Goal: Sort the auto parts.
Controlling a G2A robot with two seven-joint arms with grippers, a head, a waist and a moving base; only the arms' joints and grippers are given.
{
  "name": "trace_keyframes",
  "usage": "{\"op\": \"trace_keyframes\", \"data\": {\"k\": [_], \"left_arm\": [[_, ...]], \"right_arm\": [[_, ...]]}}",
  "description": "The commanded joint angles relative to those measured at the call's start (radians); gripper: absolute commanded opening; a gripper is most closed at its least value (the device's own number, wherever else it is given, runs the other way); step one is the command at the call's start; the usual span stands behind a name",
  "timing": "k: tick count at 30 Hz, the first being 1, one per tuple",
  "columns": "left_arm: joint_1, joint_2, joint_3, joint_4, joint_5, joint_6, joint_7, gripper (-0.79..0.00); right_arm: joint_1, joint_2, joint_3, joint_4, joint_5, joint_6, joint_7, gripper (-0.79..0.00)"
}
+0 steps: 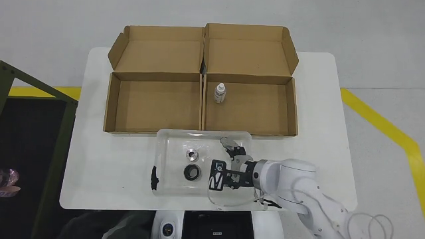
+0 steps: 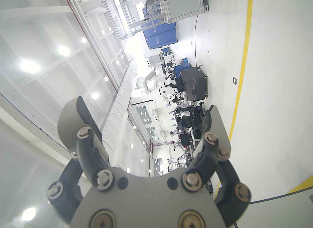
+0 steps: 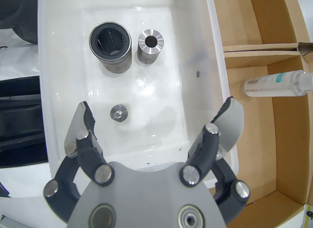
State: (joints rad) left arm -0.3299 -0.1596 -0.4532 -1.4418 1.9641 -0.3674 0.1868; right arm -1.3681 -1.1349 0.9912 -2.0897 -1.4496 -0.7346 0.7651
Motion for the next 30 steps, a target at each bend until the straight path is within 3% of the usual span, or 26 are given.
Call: {"op": "trace_keyframes", "data": {"k": [1, 9, 12, 17, 21, 25, 28, 29, 30], "left_arm": [[0.0, 0.0, 0.0, 0.0, 0.0, 0.0, 0.0, 0.0], [0.0, 0.0, 0.0, 0.0, 0.0, 0.0, 0.0, 0.0], [0.0, 0.0, 0.0, 0.0, 0.0, 0.0, 0.0, 0.0], [0.0, 0.0, 0.0, 0.0, 0.0, 0.0, 0.0, 0.0], [0.0, 0.0, 0.0, 0.0, 0.0, 0.0, 0.0, 0.0], [0.0, 0.0, 0.0, 0.0, 0.0, 0.0, 0.0, 0.0], [0.0, 0.0, 0.0, 0.0, 0.0, 0.0, 0.0, 0.0], [0.0, 0.0, 0.0, 0.0, 0.0, 0.0, 0.0, 0.0], [0.0, 0.0, 0.0, 0.0, 0.0, 0.0, 0.0, 0.0]], "right_arm": [[0.005, 0.0, -0.006, 0.008, 0.003, 0.001, 0.01, 0.0], [0.037, -0.003, -0.035, 0.057, 0.028, -0.005, 0.046, 0.0], [0.049, -0.004, -0.047, 0.07, 0.039, -0.005, 0.053, -0.049], [0.068, -0.006, -0.066, 0.096, 0.061, -0.011, 0.074, -0.28], [0.078, -0.006, -0.079, 0.113, 0.076, -0.02, 0.1, -0.4], [0.088, -0.006, -0.09, 0.122, 0.092, -0.029, 0.121, -0.456], [0.093, -0.005, -0.098, 0.127, 0.108, -0.037, 0.137, -0.557], [0.096, -0.005, -0.101, 0.128, 0.114, -0.04, 0.141, -0.65], [0.098, -0.004, -0.102, 0.129, 0.12, -0.043, 0.143, -0.69]]}}
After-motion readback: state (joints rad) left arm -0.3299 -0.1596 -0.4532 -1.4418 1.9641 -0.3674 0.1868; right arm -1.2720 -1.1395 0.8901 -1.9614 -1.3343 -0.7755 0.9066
